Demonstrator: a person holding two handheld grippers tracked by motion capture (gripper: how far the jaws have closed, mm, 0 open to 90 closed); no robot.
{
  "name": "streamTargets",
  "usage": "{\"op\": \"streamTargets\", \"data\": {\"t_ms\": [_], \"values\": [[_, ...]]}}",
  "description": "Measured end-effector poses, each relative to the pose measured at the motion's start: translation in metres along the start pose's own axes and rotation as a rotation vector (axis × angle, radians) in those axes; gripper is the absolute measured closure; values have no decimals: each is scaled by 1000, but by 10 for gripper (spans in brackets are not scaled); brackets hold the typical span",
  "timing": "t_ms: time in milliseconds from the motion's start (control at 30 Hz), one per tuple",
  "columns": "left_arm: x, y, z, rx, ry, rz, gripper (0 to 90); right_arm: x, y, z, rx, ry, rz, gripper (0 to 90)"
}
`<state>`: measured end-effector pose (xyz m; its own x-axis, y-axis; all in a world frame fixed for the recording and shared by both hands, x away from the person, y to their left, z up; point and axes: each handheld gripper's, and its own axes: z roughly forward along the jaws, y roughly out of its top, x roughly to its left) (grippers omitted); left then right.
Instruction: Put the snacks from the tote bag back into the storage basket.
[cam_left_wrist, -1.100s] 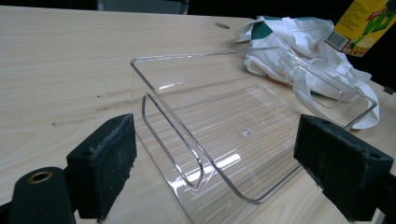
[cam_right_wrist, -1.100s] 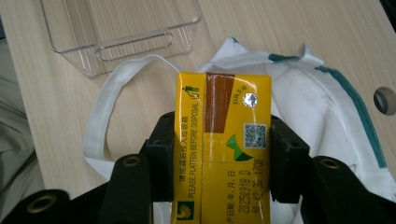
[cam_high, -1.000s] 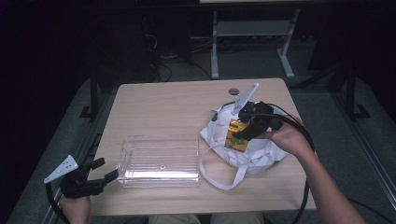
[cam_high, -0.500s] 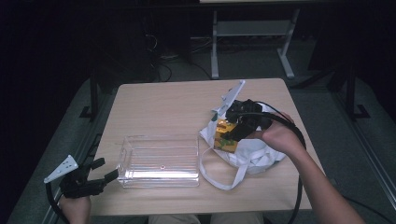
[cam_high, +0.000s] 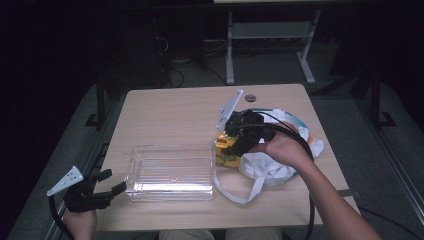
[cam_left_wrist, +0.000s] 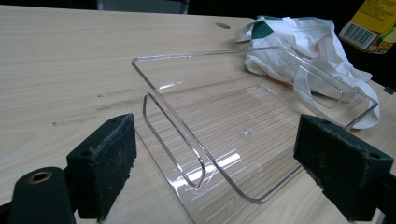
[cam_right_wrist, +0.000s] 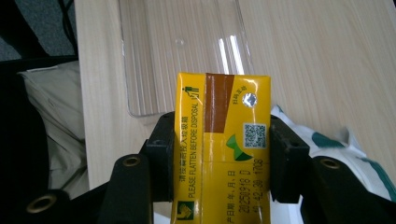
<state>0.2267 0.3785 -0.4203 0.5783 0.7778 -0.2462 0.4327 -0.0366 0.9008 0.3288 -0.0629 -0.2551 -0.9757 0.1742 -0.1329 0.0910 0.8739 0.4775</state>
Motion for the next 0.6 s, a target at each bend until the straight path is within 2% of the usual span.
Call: {"op": "streamTargets", "data": {"t_ms": [600], "values": [[1,0,0,1,-1,-1,127,19,37,14,-22,47,-79,522]]}}
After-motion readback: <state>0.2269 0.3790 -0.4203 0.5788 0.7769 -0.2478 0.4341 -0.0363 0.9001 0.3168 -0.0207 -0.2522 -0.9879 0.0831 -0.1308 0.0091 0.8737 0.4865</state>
